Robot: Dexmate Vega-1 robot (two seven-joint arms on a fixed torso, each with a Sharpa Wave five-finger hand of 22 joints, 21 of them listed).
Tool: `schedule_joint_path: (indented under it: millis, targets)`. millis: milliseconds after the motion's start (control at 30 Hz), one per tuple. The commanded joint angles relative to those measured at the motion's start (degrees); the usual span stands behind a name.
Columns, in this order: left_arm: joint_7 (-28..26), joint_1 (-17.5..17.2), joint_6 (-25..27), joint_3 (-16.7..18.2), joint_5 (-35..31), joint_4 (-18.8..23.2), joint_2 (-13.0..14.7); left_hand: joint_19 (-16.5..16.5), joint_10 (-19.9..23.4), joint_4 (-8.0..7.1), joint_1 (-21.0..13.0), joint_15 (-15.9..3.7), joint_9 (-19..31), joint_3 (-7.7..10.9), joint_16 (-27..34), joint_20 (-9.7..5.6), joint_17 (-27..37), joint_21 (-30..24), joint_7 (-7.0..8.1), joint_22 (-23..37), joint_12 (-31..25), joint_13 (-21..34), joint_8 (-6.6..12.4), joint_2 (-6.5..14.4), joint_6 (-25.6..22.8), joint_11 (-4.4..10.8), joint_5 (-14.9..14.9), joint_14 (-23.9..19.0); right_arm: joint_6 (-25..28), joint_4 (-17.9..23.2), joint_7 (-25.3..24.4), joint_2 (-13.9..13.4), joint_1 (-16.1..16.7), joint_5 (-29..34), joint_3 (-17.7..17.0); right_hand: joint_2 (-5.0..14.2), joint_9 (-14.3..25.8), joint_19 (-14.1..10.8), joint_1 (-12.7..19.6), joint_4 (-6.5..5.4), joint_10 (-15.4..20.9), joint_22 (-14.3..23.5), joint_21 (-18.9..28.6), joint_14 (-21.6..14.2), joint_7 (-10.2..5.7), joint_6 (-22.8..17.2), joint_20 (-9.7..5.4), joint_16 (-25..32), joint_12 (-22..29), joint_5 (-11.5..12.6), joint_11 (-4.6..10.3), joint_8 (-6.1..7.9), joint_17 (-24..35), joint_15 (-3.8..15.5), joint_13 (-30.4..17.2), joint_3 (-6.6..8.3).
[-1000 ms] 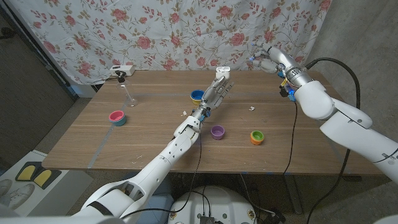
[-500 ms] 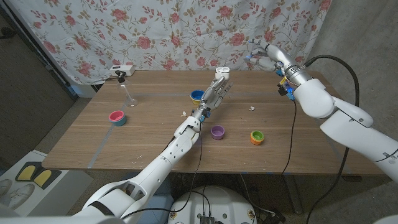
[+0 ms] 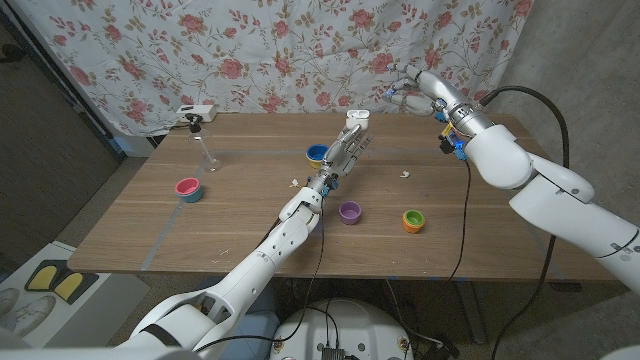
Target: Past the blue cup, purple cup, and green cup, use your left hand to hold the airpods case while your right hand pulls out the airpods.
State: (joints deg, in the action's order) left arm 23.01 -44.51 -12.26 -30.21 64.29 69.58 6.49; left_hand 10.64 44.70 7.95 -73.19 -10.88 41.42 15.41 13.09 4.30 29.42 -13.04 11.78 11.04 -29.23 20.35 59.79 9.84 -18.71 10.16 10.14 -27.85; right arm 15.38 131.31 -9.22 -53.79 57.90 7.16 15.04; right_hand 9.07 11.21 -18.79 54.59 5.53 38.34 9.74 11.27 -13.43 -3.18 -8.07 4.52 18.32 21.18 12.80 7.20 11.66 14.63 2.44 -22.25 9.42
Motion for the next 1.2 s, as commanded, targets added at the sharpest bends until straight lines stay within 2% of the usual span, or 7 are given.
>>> schedule_joint_path:
  millis: [33, 567, 800, 900, 1000, 1067, 1200]
  targets:
    - [-0.89, -0.18, -0.2, -0.27, -0.63, 0.3, 0.22, -0.16, 2.96, -0.16, 0.05, -2.14, 0.14, 0.42, 0.11, -0.06, 0.29, -0.12, 0.04, 0.13, -1.56, 4.77, 0.35, 0.34, -0.15, 2.6, 0.25, -1.84, 2.79, 1.41, 3.33, 0.35, -2.67, 0.63, 2.37, -0.05, 0.12, 0.17, 0.02, 0.2, 0.22, 0.31, 0.01, -0.23, 0.2, -0.26, 0.81, 0.52, -0.18, 0.16, -0.42, 0.18, 0.02, 2.5, -0.22, 0.42]
    - [-0.57, 0.69, -0.09, -0.57, -1.26, 0.27, 0.34, -0.14, 3.0, -0.25, 0.16, -2.03, -0.13, 0.44, 0.09, -0.1, 0.35, -0.13, 0.05, 0.12, -1.25, 4.56, 0.48, 0.35, -0.28, 2.6, 0.29, -1.71, 2.94, 2.48, 6.64, 0.09, -5.37, 1.2, 4.16, -0.17, 0.11, 0.62, -0.09, 0.46, -1.22, 0.32, -0.08, 0.29, 0.64, 0.58, 1.24, 0.46, -1.29, 0.2, -1.42, -0.13, -0.14, 1.89, -0.03, 0.53]
    - [-1.05, 0.61, 0.03, -0.66, -1.42, 0.44, 0.36, -0.13, 3.06, -0.23, 0.14, -2.12, -0.23, 0.48, 0.11, -0.07, 0.38, -0.13, 0.06, 0.12, -1.22, 4.59, 0.53, 0.34, -0.33, 2.6, 0.31, -1.75, 3.97, 2.34, 8.74, 0.55, -7.76, 2.0, 5.96, -0.12, 0.1, 0.92, -0.31, 0.47, -2.37, 0.33, -0.14, 0.94, 0.79, 1.54, 1.51, 0.33, -2.2, 0.2, -1.87, -0.43, -0.18, 1.64, 0.24, 0.57]
    - [-1.56, 0.75, -0.24, -0.91, -2.47, 0.96, 1.01, -0.14, 3.09, -0.22, 0.12, -2.15, -0.28, 0.49, 0.15, -0.08, 0.41, -0.13, 0.05, 0.12, -1.21, 4.61, 0.54, 0.35, -0.32, 2.61, 0.32, -1.8, 4.31, 2.35, 8.07, 1.24, -7.84, 2.74, 6.43, -0.24, 0.1, 1.12, -0.31, 0.59, -2.77, 0.33, -0.18, 1.23, 0.93, 1.88, 1.7, 0.25, -2.59, 0.21, -2.29, -0.49, -0.25, 1.35, 0.39, 0.58]
    - [-0.93, 0.49, -0.35, -0.57, -1.71, 1.2, 0.78, -0.13, 3.12, -0.26, 0.19, -2.05, -0.33, 0.48, 0.14, -0.03, 0.42, -0.13, 0.05, 0.12, -1.19, 4.62, 0.56, 0.32, -0.31, 2.6, 0.31, -1.79, 7.03, 3.01, 9.2, 1.52, -9.01, 3.86, 7.52, -0.32, 0.1, 1.12, -0.21, 0.72, -2.8, 0.33, -0.16, 1.21, 1.02, 1.9, 1.68, 0.26, -2.7, 0.22, -2.37, -0.47, -0.3, 1.25, 0.45, 0.62]
    - [-0.95, 0.56, -0.31, -0.64, -1.81, 1.18, 0.85, -0.14, 3.1, -0.27, 0.19, -2.01, -0.36, 0.52, 0.09, -0.03, 0.38, -0.13, 0.05, 0.12, -1.17, 4.62, 0.56, 0.34, -0.31, 2.6, 0.33, -1.77, 9.06, 3.45, 10.22, 1.7, -9.98, 4.61, 8.33, -0.36, 0.1, 1.24, -0.16, 0.83, -2.9, 0.34, -0.18, 1.2, 1.12, 1.98, 1.86, 0.29, -2.93, 0.24, -3.27, -0.45, -0.35, 0.91, 0.59, 0.67]
    - [-1.46, 0.51, -0.33, -0.63, -1.9, 1.29, 0.86, -0.09, 3.11, -0.27, 0.2, -2.05, -0.43, 0.55, 0.06, -0.12, 0.36, -0.14, 0.05, 0.12, -1.15, 4.66, 0.57, 0.33, -0.27, 2.59, 0.35, -1.77, 11.25, 3.59, 11.89, 2.18, -11.58, 5.33, 9.53, -0.3, 0.09, 1.45, -0.08, 0.96, -2.94, 0.35, -0.2, 1.14, 1.75, 2.47, 2.16, 0.38, -3.23, 0.28, -3.74, -0.57, -0.39, 0.4, 0.79, 0.78]
